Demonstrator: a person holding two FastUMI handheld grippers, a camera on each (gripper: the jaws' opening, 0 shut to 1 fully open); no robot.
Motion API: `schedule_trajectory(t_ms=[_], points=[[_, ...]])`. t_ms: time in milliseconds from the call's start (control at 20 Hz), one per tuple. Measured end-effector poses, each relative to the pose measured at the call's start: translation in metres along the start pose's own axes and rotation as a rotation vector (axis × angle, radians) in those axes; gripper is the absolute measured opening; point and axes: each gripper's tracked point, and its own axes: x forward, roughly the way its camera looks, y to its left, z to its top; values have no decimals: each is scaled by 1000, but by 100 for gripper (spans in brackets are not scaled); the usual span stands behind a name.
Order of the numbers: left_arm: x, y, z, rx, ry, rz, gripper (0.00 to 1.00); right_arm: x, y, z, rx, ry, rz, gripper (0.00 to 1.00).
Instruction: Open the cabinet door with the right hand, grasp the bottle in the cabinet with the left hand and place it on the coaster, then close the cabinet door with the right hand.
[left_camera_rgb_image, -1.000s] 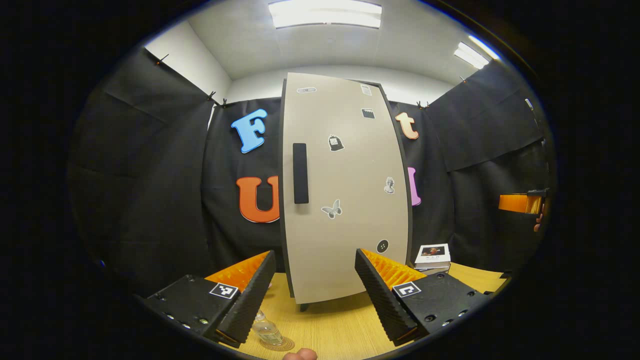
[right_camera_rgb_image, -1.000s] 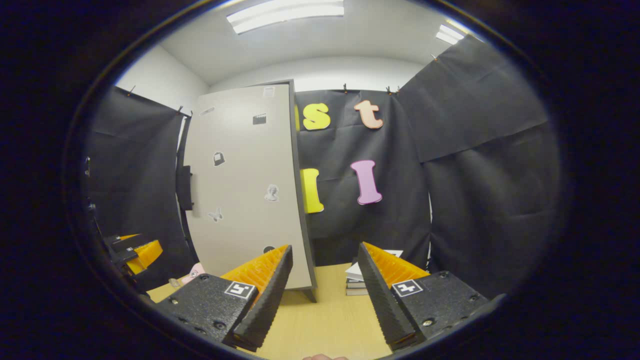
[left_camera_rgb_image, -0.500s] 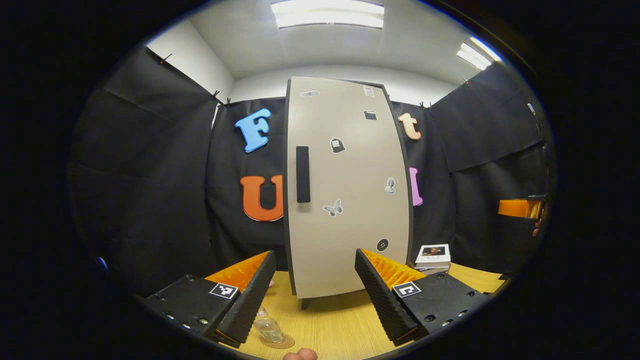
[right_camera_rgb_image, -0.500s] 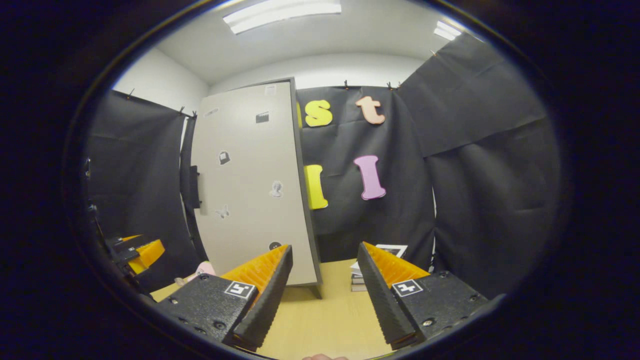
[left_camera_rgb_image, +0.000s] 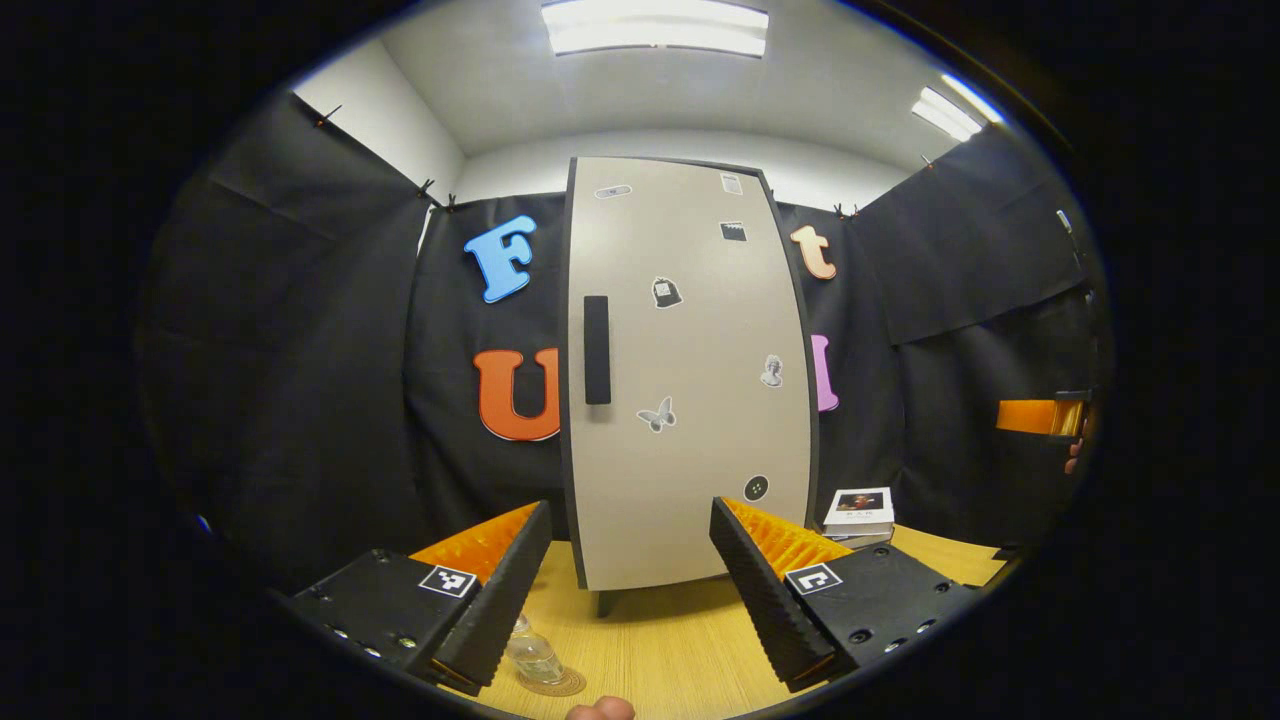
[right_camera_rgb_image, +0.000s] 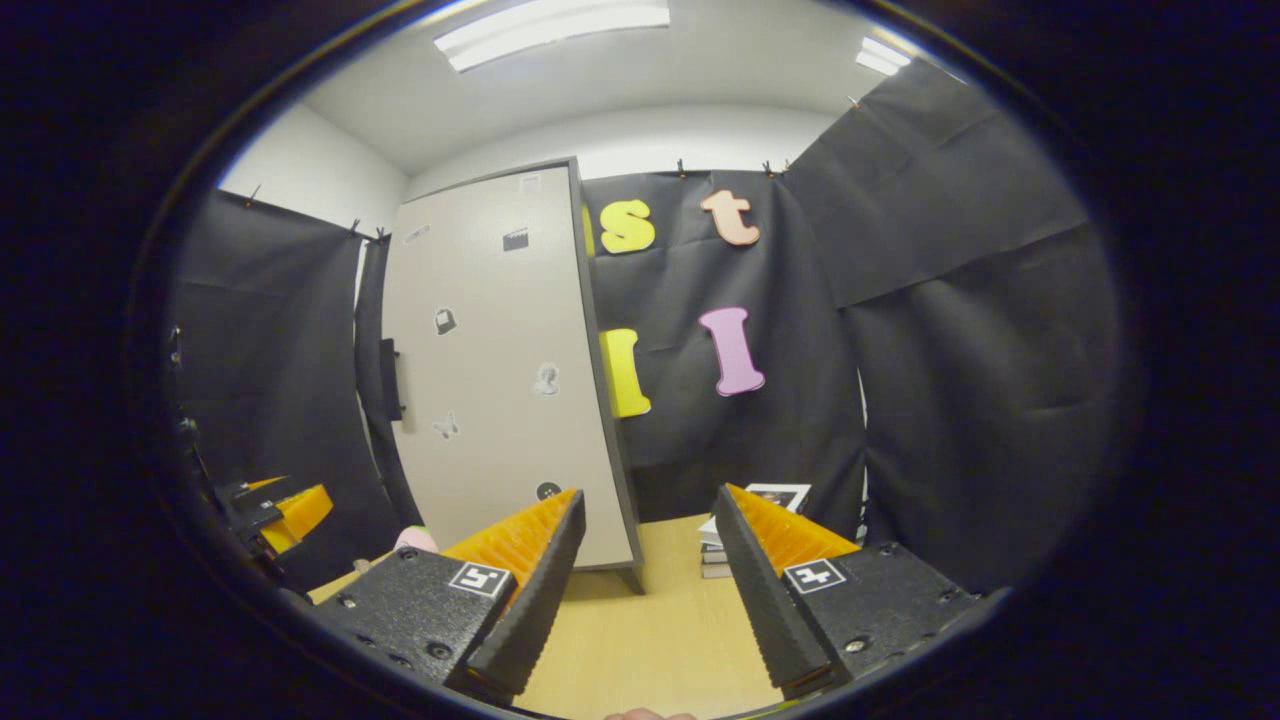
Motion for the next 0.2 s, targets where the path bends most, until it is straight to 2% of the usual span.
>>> schedule_trajectory(t_ms=[200], points=[[0, 0, -1, 1, 0, -3, 96, 0, 1, 1, -8, -2, -6, 85]])
